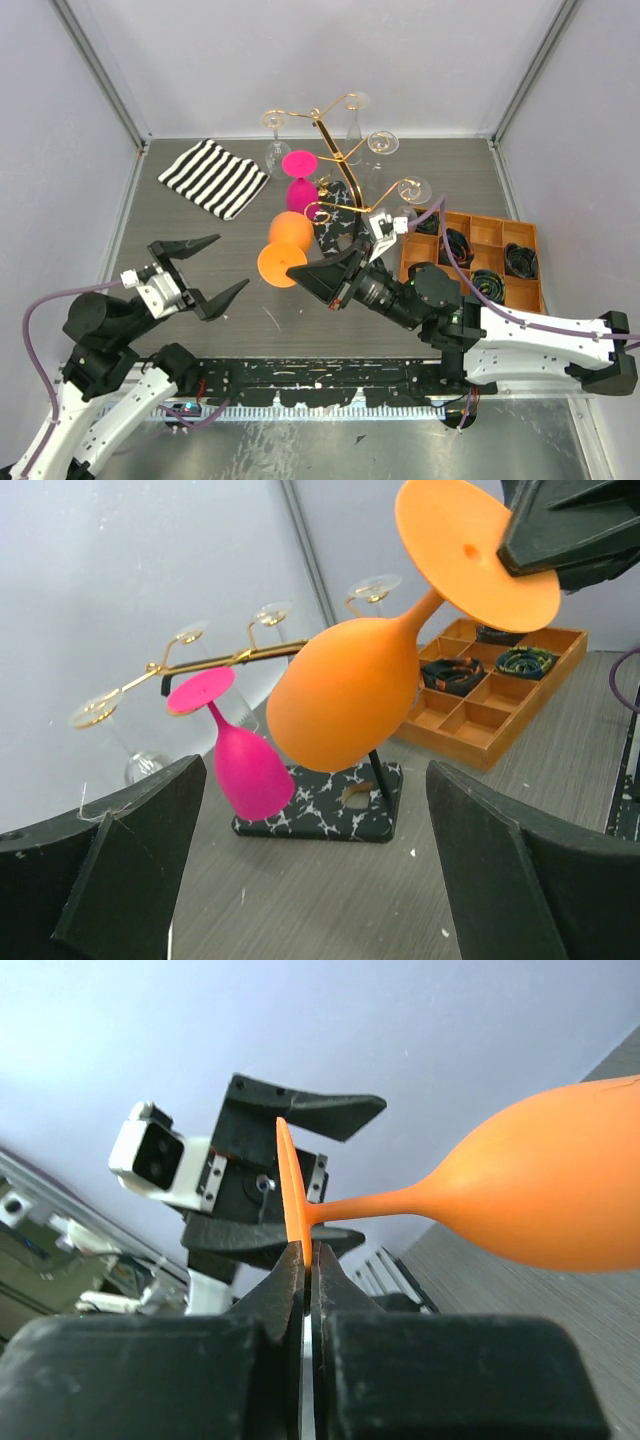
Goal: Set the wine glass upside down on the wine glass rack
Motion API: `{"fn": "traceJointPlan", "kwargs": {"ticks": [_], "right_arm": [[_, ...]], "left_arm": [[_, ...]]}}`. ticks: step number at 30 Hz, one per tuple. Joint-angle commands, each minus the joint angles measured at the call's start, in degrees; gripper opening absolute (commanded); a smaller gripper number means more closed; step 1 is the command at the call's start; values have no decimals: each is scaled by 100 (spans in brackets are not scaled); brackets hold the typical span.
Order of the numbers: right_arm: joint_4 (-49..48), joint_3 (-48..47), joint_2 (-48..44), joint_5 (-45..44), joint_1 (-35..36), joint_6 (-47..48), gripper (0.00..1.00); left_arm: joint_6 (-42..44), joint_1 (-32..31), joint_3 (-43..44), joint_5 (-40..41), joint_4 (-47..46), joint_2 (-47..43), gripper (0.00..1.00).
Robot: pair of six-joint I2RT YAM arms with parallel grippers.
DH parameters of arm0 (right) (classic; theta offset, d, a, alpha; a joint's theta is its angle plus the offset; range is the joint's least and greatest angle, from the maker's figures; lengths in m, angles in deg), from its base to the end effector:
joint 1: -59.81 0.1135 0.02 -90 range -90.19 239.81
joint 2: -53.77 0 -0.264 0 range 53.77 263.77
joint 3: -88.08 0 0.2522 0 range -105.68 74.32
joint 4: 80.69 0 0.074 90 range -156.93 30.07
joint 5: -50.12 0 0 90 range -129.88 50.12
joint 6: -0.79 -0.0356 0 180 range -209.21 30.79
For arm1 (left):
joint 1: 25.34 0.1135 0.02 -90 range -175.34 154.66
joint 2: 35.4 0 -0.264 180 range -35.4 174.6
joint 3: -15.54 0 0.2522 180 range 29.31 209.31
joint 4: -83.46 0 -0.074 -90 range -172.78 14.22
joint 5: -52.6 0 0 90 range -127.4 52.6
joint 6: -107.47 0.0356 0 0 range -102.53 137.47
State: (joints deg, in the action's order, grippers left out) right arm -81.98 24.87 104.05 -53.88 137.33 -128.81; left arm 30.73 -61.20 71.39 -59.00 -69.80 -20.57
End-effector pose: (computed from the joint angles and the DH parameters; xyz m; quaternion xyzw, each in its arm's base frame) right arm 0.0521 0.1957 0.3997 -0.1071 0.6077 0.6293 0.4724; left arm 0.0400 -0.0451 0.3730 0.3851 0.4868 -0.2647 0.7380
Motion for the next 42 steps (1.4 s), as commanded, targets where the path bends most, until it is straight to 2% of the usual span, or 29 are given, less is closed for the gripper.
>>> {"fn": "traceJointPlan", "kwargs": {"ticks": [1,6,13,19,27,29,42], "right_arm": [[-1355,-95,104,-707,11,-652,1],[-2273,-111,325,-1270,16,-909,1],[-2788,-308,728,-1679,18,-1288,1],[-2783,-355,780,-1779,16,-1821,1],[-2421,-570,906,-1801,17,-2595,1],[-2426,-599,948,-1785,18,-2723,1],[-2662,-628,1124,-1564,18,-3045,1]], "left_arm": [[-194,-18,-89,-218,-1050,151,98],[-312,-13,-22,-117,-1567,445,98],[-126,-18,61,52,-2015,831,98],[37,-18,271,19,-2356,1205,99],[44,-21,559,-490,-2710,1781,88],[45,-20,630,-534,-2799,1919,83],[-159,-57,850,-922,-3373,2601,66]]}}
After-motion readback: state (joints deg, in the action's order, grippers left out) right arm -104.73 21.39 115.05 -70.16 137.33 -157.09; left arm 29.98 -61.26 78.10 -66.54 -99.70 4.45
